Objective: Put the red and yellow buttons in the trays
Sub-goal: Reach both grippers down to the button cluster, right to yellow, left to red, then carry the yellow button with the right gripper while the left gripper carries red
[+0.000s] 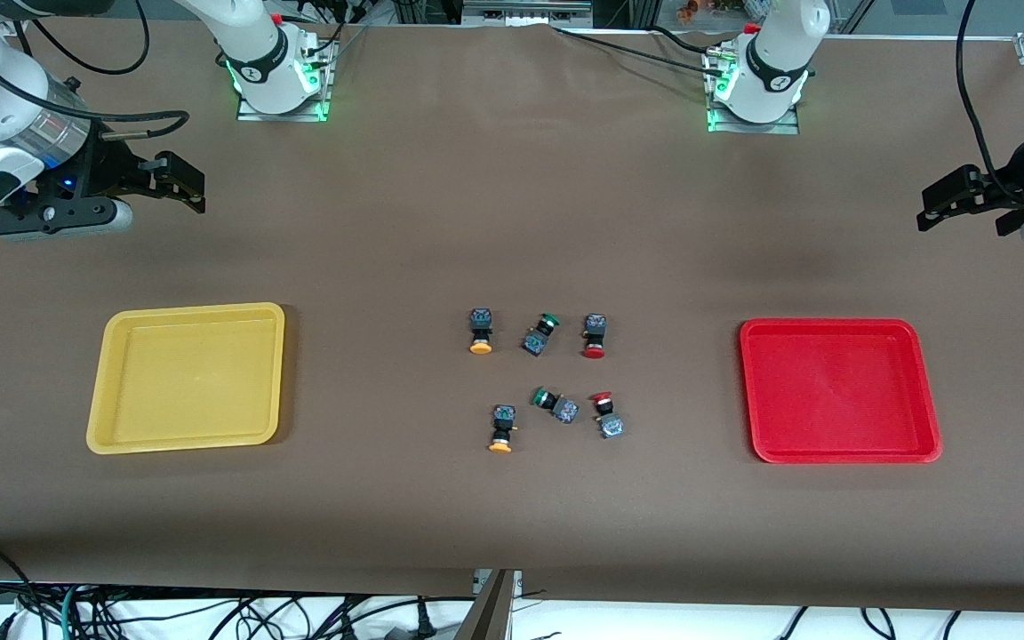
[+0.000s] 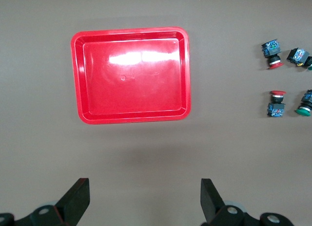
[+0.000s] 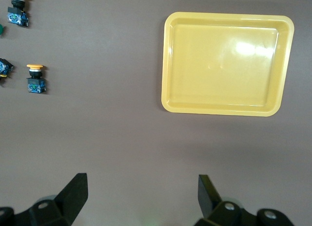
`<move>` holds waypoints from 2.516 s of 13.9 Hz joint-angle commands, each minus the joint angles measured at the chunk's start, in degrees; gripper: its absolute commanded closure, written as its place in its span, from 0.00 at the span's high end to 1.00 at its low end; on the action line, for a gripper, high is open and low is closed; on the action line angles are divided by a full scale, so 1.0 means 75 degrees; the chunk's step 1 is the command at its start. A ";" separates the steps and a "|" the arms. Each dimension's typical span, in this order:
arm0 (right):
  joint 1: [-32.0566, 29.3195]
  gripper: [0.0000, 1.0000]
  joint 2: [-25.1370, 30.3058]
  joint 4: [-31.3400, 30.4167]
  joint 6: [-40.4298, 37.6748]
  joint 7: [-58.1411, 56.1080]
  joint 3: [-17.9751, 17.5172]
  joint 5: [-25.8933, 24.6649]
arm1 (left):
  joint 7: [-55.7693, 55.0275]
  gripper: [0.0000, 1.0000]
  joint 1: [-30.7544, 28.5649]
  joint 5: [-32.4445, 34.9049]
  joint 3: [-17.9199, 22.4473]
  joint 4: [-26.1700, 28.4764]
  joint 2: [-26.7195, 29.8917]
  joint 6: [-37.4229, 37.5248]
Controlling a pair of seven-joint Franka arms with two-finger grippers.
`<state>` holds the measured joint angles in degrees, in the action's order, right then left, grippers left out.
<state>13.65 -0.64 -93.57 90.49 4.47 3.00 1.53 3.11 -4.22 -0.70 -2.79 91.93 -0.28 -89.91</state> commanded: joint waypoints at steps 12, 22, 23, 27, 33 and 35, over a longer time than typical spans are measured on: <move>-0.0062 1.00 -0.0066 0.0218 -0.0276 -0.0338 -0.0153 -0.0286 | 0.0135 1.00 0.0001 0.0082 -0.0015 -0.0058 -0.0300 0.0163; 0.1762 1.00 -0.2676 0.0053 0.2566 0.2070 -0.0352 0.0441 | -0.0825 1.00 0.1535 -0.0888 -0.0226 -0.0444 -0.3019 -0.1932; 0.2079 1.00 -0.3144 0.0077 0.3175 0.2586 -0.0364 0.0441 | -0.0837 1.00 0.1733 -0.1042 -0.0226 -0.0433 -0.3277 -0.2166; 0.3077 1.00 -0.4926 0.0182 0.5741 0.4052 -0.0364 0.0429 | -0.1081 1.00 0.3021 -0.1032 -0.0202 -0.0094 -0.4204 -0.3314; 0.3489 0.99 -0.5702 0.0511 0.6251 0.4348 -0.0352 0.0312 | -0.2193 1.00 0.3831 -0.0832 -0.0191 0.0563 -0.4919 -0.4886; 0.3535 0.85 -0.5809 0.0511 0.6554 0.4337 -0.0352 0.0312 | -0.2651 1.00 0.4125 -0.0588 -0.0156 0.0773 -0.5142 -0.5435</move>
<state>39.81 -43.00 -90.87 138.15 35.92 0.25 4.34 -12.85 24.07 -7.53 -5.11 96.18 -38.14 -127.01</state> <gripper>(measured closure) 0.026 0.000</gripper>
